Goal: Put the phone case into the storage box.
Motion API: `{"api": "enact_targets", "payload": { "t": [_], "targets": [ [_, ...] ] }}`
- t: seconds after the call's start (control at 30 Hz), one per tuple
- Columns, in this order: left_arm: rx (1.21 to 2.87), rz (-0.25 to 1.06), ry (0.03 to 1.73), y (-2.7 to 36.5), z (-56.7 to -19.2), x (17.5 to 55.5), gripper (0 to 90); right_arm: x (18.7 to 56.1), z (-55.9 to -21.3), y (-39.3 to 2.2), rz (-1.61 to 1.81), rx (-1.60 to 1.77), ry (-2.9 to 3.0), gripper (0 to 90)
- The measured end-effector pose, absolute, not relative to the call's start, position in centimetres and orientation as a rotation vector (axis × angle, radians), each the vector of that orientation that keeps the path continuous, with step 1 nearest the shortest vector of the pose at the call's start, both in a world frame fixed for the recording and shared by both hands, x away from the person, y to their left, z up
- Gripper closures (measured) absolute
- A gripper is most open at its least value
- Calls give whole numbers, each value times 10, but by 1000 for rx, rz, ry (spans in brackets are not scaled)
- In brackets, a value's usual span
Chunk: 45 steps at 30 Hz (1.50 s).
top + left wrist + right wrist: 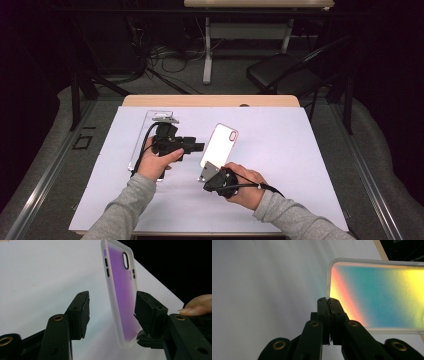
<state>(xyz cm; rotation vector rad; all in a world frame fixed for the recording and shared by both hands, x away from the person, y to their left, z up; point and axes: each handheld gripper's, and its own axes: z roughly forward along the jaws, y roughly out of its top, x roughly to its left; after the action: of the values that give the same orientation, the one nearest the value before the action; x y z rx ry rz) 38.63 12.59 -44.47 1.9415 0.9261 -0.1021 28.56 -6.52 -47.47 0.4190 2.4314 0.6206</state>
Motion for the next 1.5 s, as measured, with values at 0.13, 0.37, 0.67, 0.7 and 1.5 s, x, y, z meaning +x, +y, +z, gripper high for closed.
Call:
{"api": "enact_targets", "payload": {
  "t": [0.13,0.37,0.67,0.7,1.5],
  "targets": [
    [1943,-135,925,122,-446,388,485,285,-475,-65,628,426,2431,886],
    [1944,-151,944,115,-448,391,491,284,-475,-65,630,413,2431,885],
    [1932,-185,976,111,-451,395,531,285,-476,-64,631,416,2430,885],
    [1929,-191,980,110,-452,396,539,284,-475,-63,629,410,2432,885],
    [1935,-265,980,97,-462,401,599,284,-477,-64,640,409,2439,885]
  ]
}}
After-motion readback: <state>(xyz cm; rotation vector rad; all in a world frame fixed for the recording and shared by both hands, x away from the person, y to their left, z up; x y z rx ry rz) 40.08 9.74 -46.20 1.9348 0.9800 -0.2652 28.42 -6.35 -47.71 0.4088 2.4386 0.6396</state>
